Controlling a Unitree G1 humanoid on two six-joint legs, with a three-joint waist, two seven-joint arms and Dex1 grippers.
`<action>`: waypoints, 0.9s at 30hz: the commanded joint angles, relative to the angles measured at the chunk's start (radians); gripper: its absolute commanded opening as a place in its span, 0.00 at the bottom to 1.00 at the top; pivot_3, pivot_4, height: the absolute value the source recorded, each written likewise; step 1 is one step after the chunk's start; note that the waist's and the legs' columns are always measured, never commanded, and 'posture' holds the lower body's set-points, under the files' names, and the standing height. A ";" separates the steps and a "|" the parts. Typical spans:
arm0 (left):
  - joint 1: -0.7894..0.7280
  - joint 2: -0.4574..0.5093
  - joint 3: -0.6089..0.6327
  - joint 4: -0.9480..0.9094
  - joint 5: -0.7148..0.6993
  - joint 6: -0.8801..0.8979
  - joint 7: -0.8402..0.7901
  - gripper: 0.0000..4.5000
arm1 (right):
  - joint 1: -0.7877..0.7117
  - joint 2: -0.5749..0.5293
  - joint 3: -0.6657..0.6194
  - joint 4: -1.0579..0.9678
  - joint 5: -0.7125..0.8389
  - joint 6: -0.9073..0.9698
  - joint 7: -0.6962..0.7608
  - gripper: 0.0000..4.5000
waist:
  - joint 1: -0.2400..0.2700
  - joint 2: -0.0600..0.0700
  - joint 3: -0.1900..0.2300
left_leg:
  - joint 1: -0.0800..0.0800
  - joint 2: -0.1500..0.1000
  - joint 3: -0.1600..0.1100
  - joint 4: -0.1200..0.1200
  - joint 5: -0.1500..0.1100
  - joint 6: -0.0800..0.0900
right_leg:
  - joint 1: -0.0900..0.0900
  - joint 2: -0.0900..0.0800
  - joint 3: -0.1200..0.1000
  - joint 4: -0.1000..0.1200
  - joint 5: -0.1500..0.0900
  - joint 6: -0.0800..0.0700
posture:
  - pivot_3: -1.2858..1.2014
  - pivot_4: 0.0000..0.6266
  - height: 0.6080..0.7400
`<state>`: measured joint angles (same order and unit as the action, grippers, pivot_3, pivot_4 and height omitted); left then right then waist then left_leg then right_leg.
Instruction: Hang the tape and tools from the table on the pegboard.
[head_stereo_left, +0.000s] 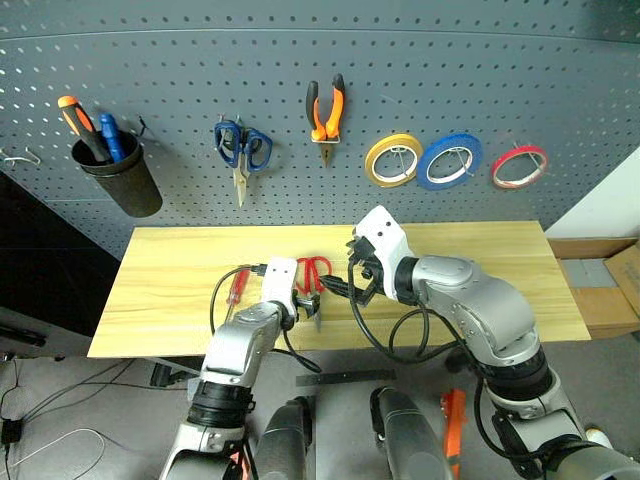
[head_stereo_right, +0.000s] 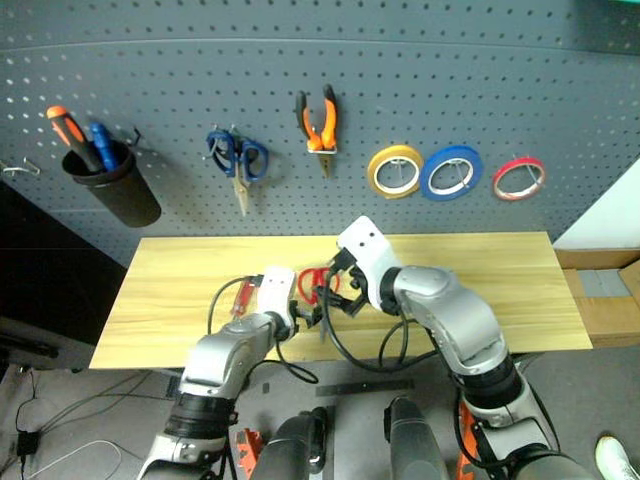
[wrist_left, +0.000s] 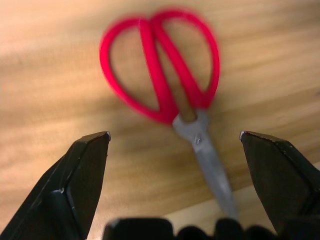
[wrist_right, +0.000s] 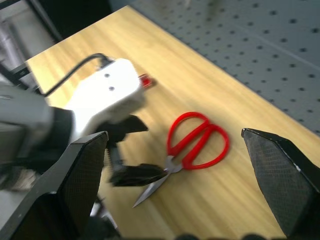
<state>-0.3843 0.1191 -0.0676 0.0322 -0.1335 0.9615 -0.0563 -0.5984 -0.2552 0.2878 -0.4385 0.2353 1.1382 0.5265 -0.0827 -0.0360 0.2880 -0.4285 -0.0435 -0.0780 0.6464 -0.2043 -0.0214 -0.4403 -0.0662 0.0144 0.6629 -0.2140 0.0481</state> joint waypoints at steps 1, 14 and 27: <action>-0.042 -0.038 0.017 0.060 0.020 -0.001 0.040 1.00 | 0.007 -0.010 0.003 -0.059 0.046 0.024 0.013 0.99 | 0.000 0.000 0.000 | 0.000 0.000 0.000 0.000 0.000 0.000 | 0.000 0.000 0.000 0.000 0.000 0.000 | 0.46 0.40 1.00; -0.124 -0.151 0.090 0.235 0.027 -0.023 0.109 1.00 | 0.021 -0.123 -0.002 -0.105 0.142 0.074 0.044 0.99 | -0.001 -0.001 -0.001 | 0.000 0.000 0.001 0.000 0.000 0.000 | 0.001 -0.001 0.000 -0.001 0.000 0.001 | 0.45 0.41 1.00; -0.078 -0.154 0.113 0.179 0.016 -0.067 0.088 0.09 | 0.009 -0.249 -0.056 -0.049 0.157 0.036 0.063 1.00 | -0.001 -0.001 -0.002 | 0.000 0.000 0.001 0.000 0.000 0.000 | 0.002 -0.001 0.000 -0.002 0.000 0.001 | 0.45 0.39 1.00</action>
<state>-0.4806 -0.0356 0.0488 0.2348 -0.1139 0.9035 0.0409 -0.5757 -0.4965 0.2569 -0.4737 0.3766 1.1969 0.5736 -0.0839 -0.0368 0.2862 -0.4283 -0.0439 -0.0769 0.6466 -0.2044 -0.0215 -0.4384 -0.0667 0.0145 0.6610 -0.2143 0.0487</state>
